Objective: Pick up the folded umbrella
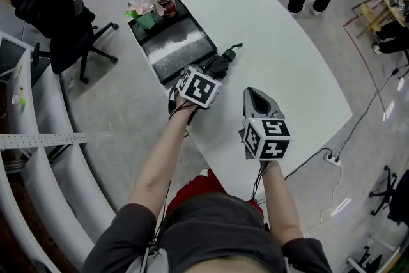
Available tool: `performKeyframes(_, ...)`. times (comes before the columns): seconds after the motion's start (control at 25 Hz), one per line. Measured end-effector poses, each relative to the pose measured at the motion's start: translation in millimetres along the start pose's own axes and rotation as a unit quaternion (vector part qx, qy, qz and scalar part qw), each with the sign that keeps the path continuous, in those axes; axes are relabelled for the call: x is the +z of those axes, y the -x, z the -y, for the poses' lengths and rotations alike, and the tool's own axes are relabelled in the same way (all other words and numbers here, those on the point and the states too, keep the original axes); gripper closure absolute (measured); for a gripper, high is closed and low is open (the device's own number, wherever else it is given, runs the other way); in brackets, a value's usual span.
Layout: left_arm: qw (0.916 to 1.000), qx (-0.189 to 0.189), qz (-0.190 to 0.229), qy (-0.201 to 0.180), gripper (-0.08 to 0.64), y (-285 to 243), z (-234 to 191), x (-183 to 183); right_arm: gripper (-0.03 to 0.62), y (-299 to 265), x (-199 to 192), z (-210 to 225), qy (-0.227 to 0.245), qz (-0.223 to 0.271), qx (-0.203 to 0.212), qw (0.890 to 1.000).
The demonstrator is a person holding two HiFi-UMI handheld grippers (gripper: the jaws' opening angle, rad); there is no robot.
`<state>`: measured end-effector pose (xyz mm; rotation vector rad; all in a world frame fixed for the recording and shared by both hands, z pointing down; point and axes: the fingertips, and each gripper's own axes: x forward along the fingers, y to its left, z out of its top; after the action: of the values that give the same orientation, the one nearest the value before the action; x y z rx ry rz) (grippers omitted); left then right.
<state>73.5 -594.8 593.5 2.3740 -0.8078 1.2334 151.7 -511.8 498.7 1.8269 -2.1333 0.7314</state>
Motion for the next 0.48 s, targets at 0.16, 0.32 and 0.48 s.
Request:
performKeyframes(0.16, 1.0000, -0.004, -0.004, 0.001, 0.295, -4.2, -3.8, 2.0, 0.574, -3.9, -2.1, 2.4, -0.003, -0.004, -0.001, 1.000)
performKeyframes(0.32, 0.9997, -0.010, -0.021, 0.003, 0.293, -9.1, -3.3, -1.2, 0.574, -5.2, -3.3, 5.6, -0.002, -0.007, -0.003, 1.000)
performKeyframes(0.48, 0.9991, -0.021, -0.037, 0.001, 0.293, -12.9, -0.8, -6.4, 0.574, -4.6, -3.7, 9.7, -0.003, -0.008, -0.009, 1.000)
